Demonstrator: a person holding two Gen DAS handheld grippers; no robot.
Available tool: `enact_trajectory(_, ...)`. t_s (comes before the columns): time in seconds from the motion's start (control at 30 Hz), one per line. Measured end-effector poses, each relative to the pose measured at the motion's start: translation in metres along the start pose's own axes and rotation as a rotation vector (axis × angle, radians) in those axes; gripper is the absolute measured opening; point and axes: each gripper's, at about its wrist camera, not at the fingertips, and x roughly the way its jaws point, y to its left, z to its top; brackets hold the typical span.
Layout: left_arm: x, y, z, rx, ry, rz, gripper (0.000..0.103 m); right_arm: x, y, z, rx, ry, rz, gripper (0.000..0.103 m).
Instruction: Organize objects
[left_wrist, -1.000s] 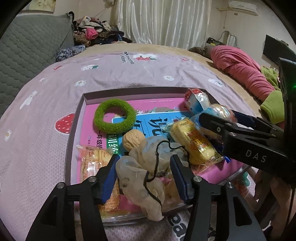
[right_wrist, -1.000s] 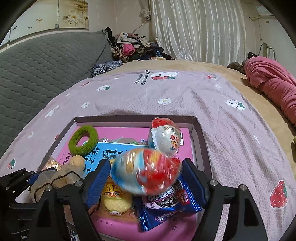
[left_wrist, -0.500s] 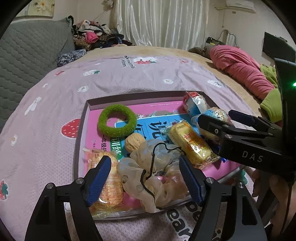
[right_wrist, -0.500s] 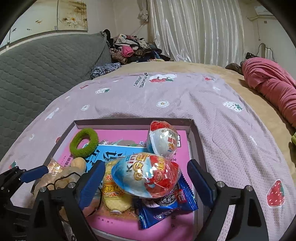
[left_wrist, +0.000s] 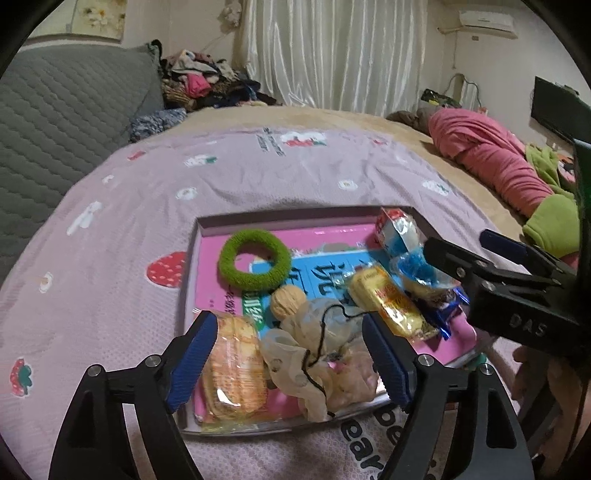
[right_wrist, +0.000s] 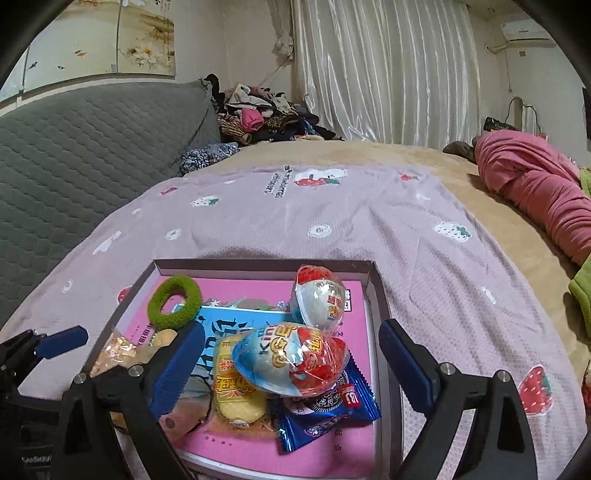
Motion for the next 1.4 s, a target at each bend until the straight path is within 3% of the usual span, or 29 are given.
enact_trajectory(0.13, -0.010, 0.002, 0.003, -0.016, -0.028, -0.009, 0.086, -0.016, 0.003, 0.002, -0.002, -0.023, -0.009, 0.102)
enact_trajectory(0.33, -0.031, 0.008, 0.004, -0.045, -0.060, -0.008, 0.103, -0.038, 0.007, 0.003, 0.008, -0.028, -0.007, 0.102)
enact_trajectory(0.77, -0.087, 0.006, -0.004, -0.056, -0.063, 0.036, 0.103, -0.110, 0.021, 0.004, -0.010, -0.073, -0.029, 0.102)
enact_trajectory(1.1, -0.144, 0.010, -0.008, -0.082, -0.051, 0.013, 0.103, -0.182, 0.039, 0.011, -0.032, -0.117, -0.021, 0.102)
enact_trajectory(1.4, -0.203, 0.003, -0.014, -0.061, -0.116, 0.069, 0.103, -0.230, 0.055, 0.006, -0.046, -0.139, -0.018, 0.102)
